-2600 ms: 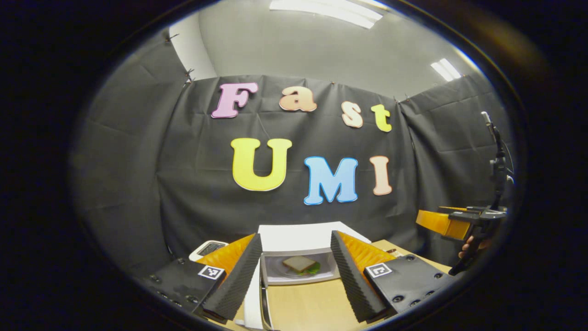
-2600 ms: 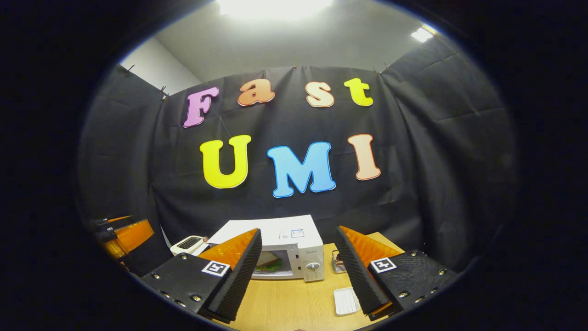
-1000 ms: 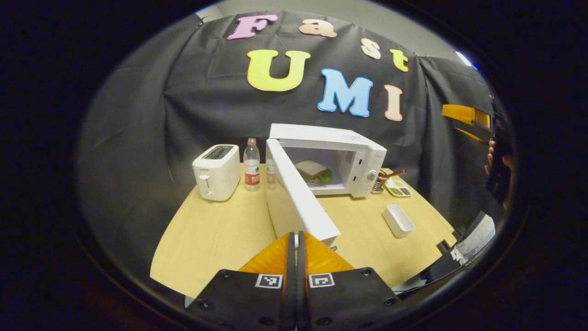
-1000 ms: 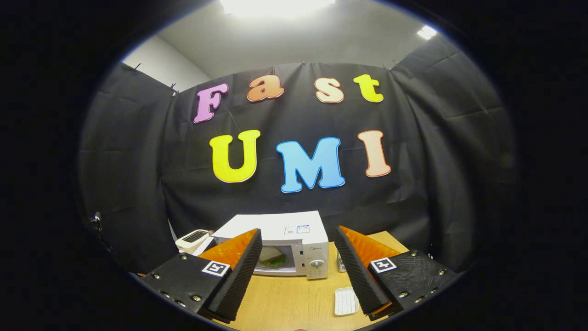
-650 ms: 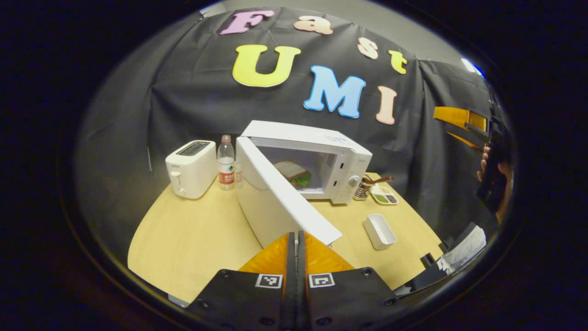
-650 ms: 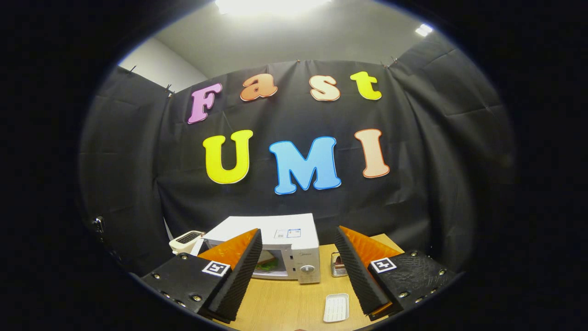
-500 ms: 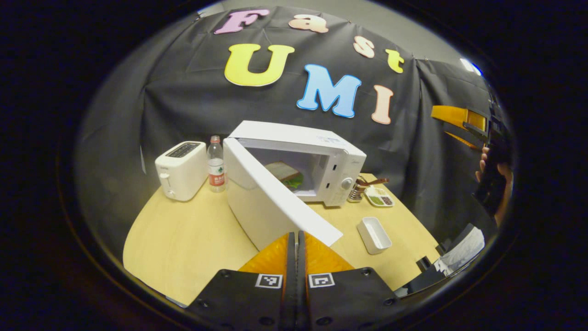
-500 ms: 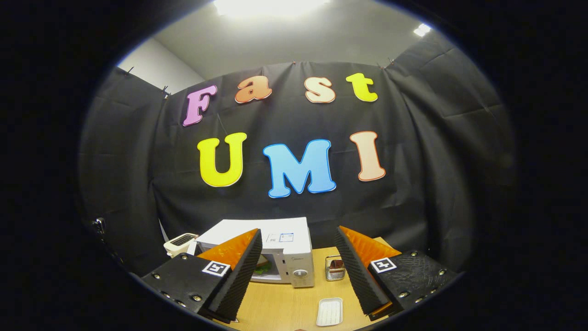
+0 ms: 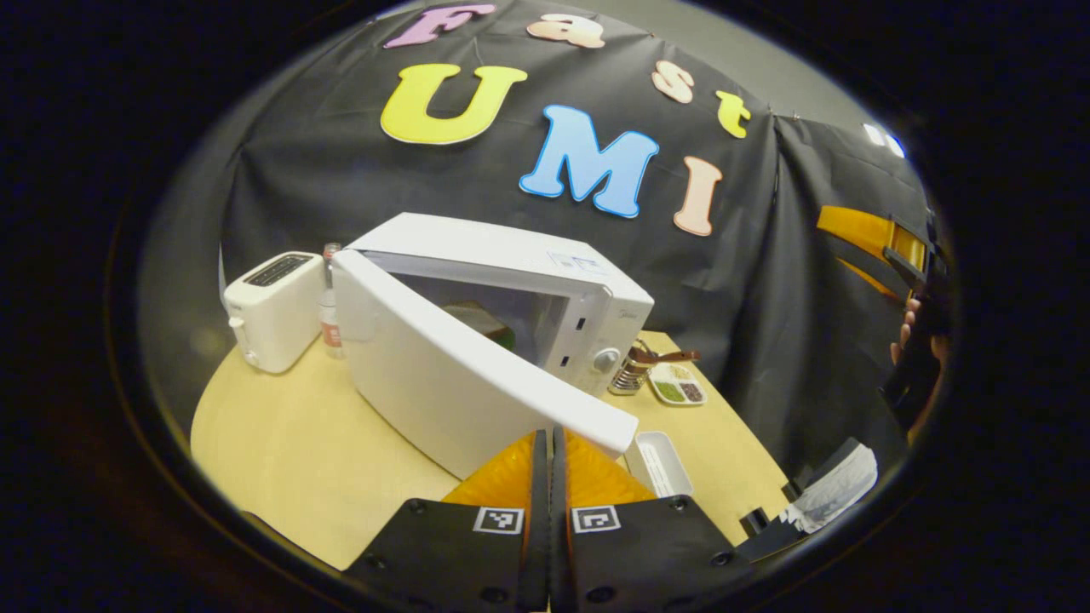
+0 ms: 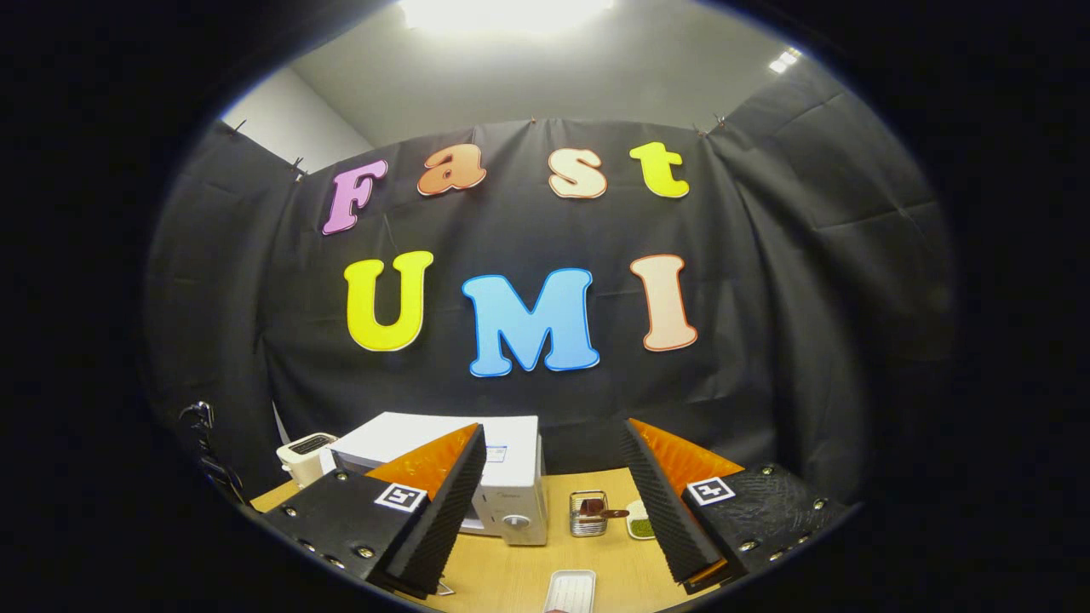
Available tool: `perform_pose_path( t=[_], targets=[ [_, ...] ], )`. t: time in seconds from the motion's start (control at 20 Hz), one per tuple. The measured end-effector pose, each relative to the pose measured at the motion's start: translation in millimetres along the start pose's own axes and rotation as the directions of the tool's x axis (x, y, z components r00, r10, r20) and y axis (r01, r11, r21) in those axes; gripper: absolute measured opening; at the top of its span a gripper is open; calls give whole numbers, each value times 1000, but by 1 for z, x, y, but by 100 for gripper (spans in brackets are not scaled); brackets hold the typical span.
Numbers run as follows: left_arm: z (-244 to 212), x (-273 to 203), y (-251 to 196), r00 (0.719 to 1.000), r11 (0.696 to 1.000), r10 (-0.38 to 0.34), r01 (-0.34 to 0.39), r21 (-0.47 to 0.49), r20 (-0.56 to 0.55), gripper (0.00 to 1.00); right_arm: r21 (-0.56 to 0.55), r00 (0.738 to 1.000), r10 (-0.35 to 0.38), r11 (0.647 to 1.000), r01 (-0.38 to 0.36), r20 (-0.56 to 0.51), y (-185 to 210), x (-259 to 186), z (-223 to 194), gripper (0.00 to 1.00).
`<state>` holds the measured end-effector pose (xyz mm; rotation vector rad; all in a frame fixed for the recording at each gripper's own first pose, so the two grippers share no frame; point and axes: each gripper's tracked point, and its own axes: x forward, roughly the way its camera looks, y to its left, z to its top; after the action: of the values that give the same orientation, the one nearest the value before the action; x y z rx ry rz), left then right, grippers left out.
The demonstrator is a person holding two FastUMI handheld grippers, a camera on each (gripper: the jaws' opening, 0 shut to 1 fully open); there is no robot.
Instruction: Open the microwave oven with the left hand, put the food in, and close the microwave oven.
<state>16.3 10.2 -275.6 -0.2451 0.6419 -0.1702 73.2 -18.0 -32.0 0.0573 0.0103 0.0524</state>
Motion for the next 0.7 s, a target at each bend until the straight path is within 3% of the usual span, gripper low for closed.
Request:
perform_pose_path(
  t=[0.4,0.7],
  targets=[
    [27,68,-25,1000,999,-26,26,-23,0,7,-1,1000,-12,1000,12,-2,-30,9,0,95],
    [44,109,-37,999,999,-40,40,-21,-10,7,-1,998,-61,998,61,-1,-65,20,0,95]
  ],
)
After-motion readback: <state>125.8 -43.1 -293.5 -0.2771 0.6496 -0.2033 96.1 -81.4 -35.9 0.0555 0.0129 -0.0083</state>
